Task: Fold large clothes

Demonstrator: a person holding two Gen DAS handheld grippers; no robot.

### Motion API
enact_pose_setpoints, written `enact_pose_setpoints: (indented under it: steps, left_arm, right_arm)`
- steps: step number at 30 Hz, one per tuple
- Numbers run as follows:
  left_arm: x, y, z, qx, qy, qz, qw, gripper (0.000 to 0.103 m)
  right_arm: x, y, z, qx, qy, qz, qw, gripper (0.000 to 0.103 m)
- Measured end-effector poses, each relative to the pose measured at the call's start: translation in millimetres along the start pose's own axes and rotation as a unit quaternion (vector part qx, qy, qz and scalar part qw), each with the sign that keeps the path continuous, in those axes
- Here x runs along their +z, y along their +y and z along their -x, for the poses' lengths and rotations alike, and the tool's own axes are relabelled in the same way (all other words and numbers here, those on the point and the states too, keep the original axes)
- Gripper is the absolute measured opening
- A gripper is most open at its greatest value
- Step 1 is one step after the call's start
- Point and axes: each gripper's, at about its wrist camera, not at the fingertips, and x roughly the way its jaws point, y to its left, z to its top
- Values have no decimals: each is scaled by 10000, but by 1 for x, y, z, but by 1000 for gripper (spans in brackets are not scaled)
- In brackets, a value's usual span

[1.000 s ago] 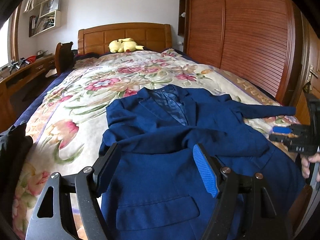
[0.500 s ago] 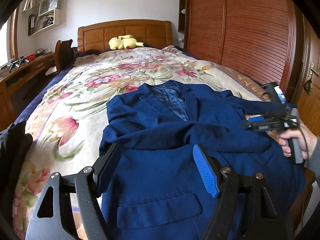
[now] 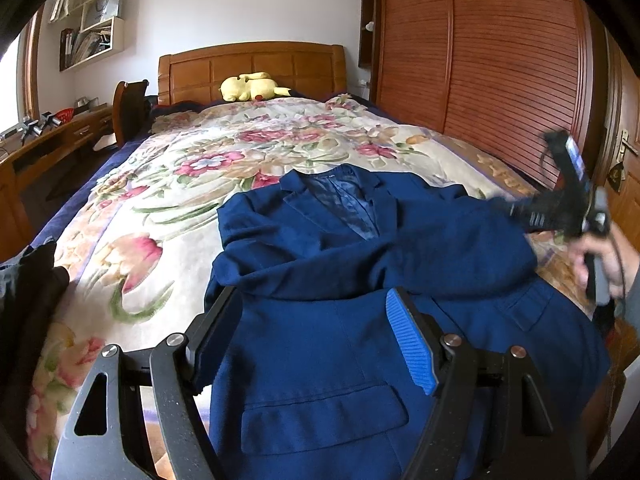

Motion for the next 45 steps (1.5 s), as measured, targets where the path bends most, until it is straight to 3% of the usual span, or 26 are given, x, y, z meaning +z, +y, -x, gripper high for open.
enact_pose_setpoints:
  steps: [4, 7, 20, 23, 32, 34, 38, 45]
  left_arm:
    - [0, 3, 2, 9, -10, 31, 10000, 75]
    - [0, 5, 4, 5, -48, 49, 10000, 75]
    - [-1, 9, 8, -9, -94, 56, 9999, 75]
    - [0, 9, 8, -45, -96, 93, 9999, 75]
    - [-1, -1, 2, -30, -12, -55, 10000, 75]
    - [0, -3, 3, -90, -41, -53, 9999, 75]
    - [0, -8, 4, -158, -90, -88, 9998, 76]
    - [1, -14, 3, -275, -112, -131, 9995, 79]
  right_arm:
    - [22, -8, 39, -524, -770, 148, 9955, 9]
    - [22, -5, 54, -418, -972, 255, 9941, 9]
    - [-89, 0, 85, 434, -297, -83, 9986, 9]
    - [-99, 3, 93, 605, -95, -50, 9981, 9]
    - [-109, 0, 112, 917, 271, -172, 9953, 9]
    - [-106, 0, 121, 881, 224, -129, 9958, 15]
    - [-89, 1, 127, 665, 23, 1, 9978, 38]
    - [-65, 15, 89, 936, 143, -87, 9955, 40]
